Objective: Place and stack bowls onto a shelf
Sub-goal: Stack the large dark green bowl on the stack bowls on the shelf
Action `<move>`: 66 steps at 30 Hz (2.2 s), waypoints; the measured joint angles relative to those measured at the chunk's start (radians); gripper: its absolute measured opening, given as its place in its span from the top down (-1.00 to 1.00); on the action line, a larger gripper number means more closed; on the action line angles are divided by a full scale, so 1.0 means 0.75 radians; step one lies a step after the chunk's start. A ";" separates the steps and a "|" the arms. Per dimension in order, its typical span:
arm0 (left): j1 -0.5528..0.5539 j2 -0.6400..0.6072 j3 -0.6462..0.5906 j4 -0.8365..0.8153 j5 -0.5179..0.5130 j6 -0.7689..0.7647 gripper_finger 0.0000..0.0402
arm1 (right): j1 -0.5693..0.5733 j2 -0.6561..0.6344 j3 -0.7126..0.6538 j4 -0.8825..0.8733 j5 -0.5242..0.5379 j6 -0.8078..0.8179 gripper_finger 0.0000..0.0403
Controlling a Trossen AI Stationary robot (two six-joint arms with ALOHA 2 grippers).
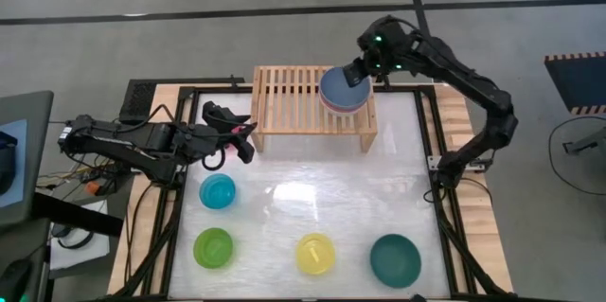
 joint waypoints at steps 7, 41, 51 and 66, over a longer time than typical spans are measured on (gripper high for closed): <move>0.003 0.019 0.000 0.073 0.010 0.001 0.43 | 0.209 -0.252 -0.197 -0.137 -0.005 0.043 0.52; -0.076 0.458 -0.001 0.818 0.336 -0.258 0.43 | 1.745 -0.289 -1.375 0.490 -0.098 0.730 -0.17; -0.069 0.458 -0.001 0.820 0.339 -0.274 0.44 | 1.711 -0.081 -1.375 0.440 -0.100 0.687 0.40; 0.060 0.457 -0.001 0.838 0.491 -0.192 0.18 | 1.331 -0.329 -1.100 -0.067 0.382 0.889 0.88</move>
